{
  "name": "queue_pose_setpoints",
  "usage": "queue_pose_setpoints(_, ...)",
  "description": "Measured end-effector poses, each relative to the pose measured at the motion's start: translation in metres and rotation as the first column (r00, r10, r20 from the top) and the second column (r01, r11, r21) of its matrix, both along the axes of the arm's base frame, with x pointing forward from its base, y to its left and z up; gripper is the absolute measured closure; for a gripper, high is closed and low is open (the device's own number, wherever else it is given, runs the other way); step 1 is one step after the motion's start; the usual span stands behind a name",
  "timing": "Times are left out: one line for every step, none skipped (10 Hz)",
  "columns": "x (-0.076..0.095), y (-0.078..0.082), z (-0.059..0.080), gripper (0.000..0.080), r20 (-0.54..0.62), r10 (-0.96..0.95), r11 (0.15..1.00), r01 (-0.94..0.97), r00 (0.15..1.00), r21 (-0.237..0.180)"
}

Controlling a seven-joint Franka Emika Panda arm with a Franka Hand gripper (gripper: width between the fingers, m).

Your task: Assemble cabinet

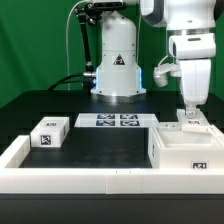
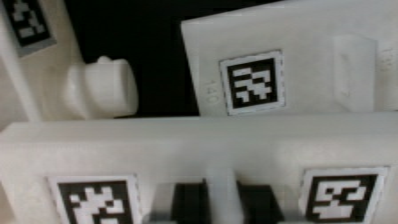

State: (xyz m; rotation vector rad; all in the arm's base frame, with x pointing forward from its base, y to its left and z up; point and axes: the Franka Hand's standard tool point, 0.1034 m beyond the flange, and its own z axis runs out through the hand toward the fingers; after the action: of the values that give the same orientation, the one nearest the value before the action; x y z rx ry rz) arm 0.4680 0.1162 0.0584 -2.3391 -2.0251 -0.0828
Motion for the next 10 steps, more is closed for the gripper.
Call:
queue_pose_setpoints(0.002, -0.001, 0.000, 0.0729, 0.000, -0.002, 1.000, 0.002, 1.000, 0.001)
queue_pose_setpoints(0.002, -0.001, -0.001, 0.0729, -0.001, -0.003, 1.000, 0.003, 1.000, 0.001)
queue_pose_setpoints(0.002, -0.001, -0.001, 0.0729, -0.001, -0.003, 1.000, 0.003, 1.000, 0.001)
queue_pose_setpoints(0.002, -0.001, -0.001, 0.0729, -0.001, -0.003, 1.000, 0.003, 1.000, 0.001)
queue_pose_setpoints(0.002, -0.001, -0.001, 0.0729, -0.001, -0.003, 1.000, 0.003, 1.000, 0.001)
queue_pose_setpoints(0.002, -0.001, -0.001, 0.0729, -0.001, -0.003, 1.000, 0.003, 1.000, 0.001)
queue_pose_setpoints(0.015, -0.003, 0.000, 0.0729, 0.005, 0.040, 0.999, -0.040, 0.999, 0.003)
queue_pose_setpoints(0.023, -0.005, 0.001, 0.0729, -0.003, 0.052, 0.999, -0.052, 0.999, 0.002)
queue_pose_setpoints(0.029, -0.007, 0.002, 0.0729, -0.011, 0.052, 0.999, -0.052, 0.999, 0.001)
queue_pose_setpoints(0.028, -0.007, 0.000, 0.0729, -0.014, 0.051, 0.999, -0.051, 0.999, 0.001)
